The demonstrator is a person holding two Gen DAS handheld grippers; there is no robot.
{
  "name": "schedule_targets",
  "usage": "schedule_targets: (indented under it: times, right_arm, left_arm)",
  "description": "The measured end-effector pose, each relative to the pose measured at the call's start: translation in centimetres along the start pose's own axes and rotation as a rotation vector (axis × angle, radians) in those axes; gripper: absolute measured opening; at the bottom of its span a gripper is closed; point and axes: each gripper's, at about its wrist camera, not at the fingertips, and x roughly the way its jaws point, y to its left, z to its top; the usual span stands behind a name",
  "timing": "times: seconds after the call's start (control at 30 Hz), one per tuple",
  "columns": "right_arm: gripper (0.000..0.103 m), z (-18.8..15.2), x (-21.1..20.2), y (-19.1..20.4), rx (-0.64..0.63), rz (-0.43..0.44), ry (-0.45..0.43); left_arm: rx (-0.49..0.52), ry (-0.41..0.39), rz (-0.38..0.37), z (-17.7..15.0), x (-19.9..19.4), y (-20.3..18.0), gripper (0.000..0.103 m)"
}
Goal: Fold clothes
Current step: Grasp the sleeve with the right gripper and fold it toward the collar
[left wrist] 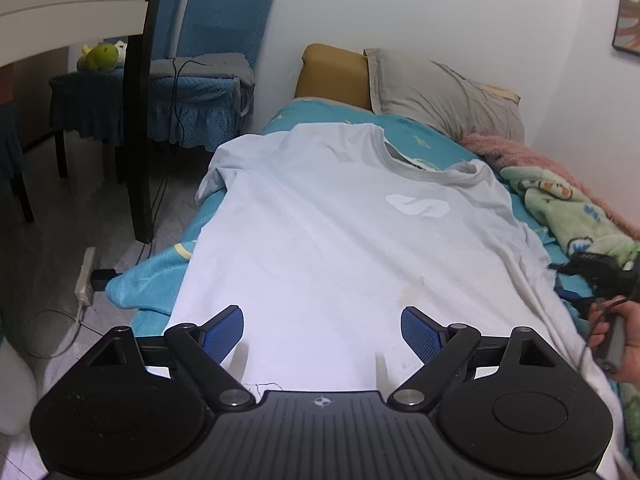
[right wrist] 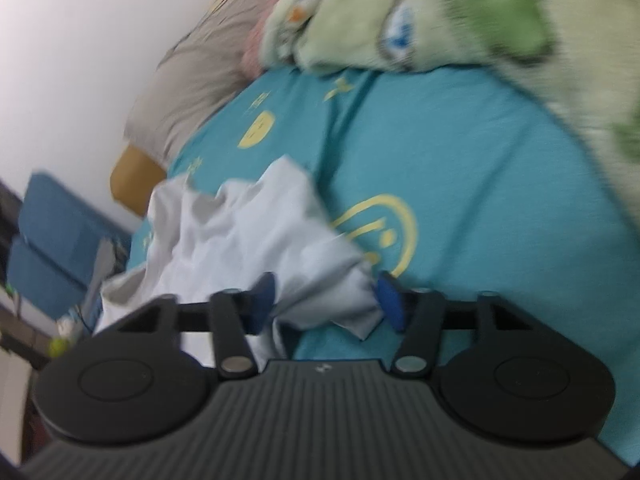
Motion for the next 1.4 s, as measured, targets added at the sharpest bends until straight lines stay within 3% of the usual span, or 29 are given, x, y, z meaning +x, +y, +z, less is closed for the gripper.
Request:
schedule_targets:
  times: [0.03, 0.07, 0.13, 0.3, 0.37, 0.5, 0.6, 0.67, 0.7, 0.73, 0.8, 0.9, 0.97, 1.03, 1.13, 1.3, 1.4]
  right_arm:
    - [0.024, -0.2, 0.2, 1.0, -0.039, -0.019, -0.012]
    - [0.018, -0.5, 0.3, 2.0, -0.072, -0.046, -0.034]
    - [0.014, -0.9, 0.4, 4.2, -0.143, -0.099, -0.079]
    - [0.013, -4.0, 0.1, 12.1, -0.525, -0.205, -0.23]
    - [0.013, -6.1, -0.1, 15.2, -0.683, -0.187, -0.258]
    - [0.013, -12.2, 0.1, 20.0, -1.038, -0.058, -0.237]
    - [0.014, -15.9, 0.6, 22.0, -1.222, 0.025, -0.205]
    - [0.017, -16.7, 0.3, 22.4, -1.255, 0.099, -0.182]
    - [0.032, -16.4, 0.0, 22.4, -1.238, 0.137, -0.169]
    - [0.058, -16.0, -0.3, 22.4, -1.215, 0.174, -0.157]
    - [0.086, -14.2, -1.4, 21.8, -1.075, 0.242, -0.166]
    - [0.086, -9.8, -3.0, 19.6, -0.746, 0.333, -0.189]
    - [0.085, -6.7, -3.7, 17.1, -0.505, 0.349, -0.229]
    - [0.085, -4.0, -4.1, 13.9, -0.294, 0.347, -0.267]
    - [0.076, -1.9, -3.8, 9.7, -0.127, 0.277, -0.287]
    - [0.051, -2.0, -0.4, 6.9, -0.219, 0.086, -0.126]
    - [0.051, -2.5, 1.2, 7.3, -0.304, 0.106, -0.054]
  left_arm:
    - [-0.008, -0.003, -0.004, 0.1, -0.1, 0.1, 0.088]
    - [-0.016, -0.007, -0.008, 0.2, -0.3, 0.3, 0.088]
    - [-0.028, -0.017, -0.011, 0.3, -0.4, 0.5, 0.088]
    - [-0.053, -0.028, -0.015, 0.5, -0.5, 1.0, 0.087]
    - [-0.059, -0.026, -0.016, 0.5, -0.4, 1.1, 0.086]
    - [-0.057, -0.021, -0.019, 0.4, -0.1, 1.0, 0.085]
    - [-0.047, -0.021, -0.018, 0.3, 0.0, 0.8, 0.085]
    - [-0.042, -0.023, -0.022, 0.2, 0.0, 0.7, 0.085]
    - [-0.043, -0.024, -0.026, 0.2, -0.1, 0.6, 0.085]
    - [-0.044, -0.025, -0.029, 0.2, -0.1, 0.6, 0.085]
    - [-0.046, -0.027, -0.038, 0.1, -0.3, 0.5, 0.085]
    - [-0.05, -0.03, -0.045, 0.1, -0.5, 0.5, 0.085]
    - [-0.054, -0.03, -0.051, 0.1, -0.7, 0.5, 0.085]
    - [-0.057, -0.029, -0.054, 0.1, -0.7, 0.5, 0.085]
    - [-0.059, -0.025, -0.062, 0.1, -0.6, 0.5, 0.085]
    - [-0.049, -0.02, -0.059, 0.0, -0.4, 0.3, 0.085]
    - [-0.052, -0.015, -0.059, 0.0, -0.2, 0.5, 0.085]
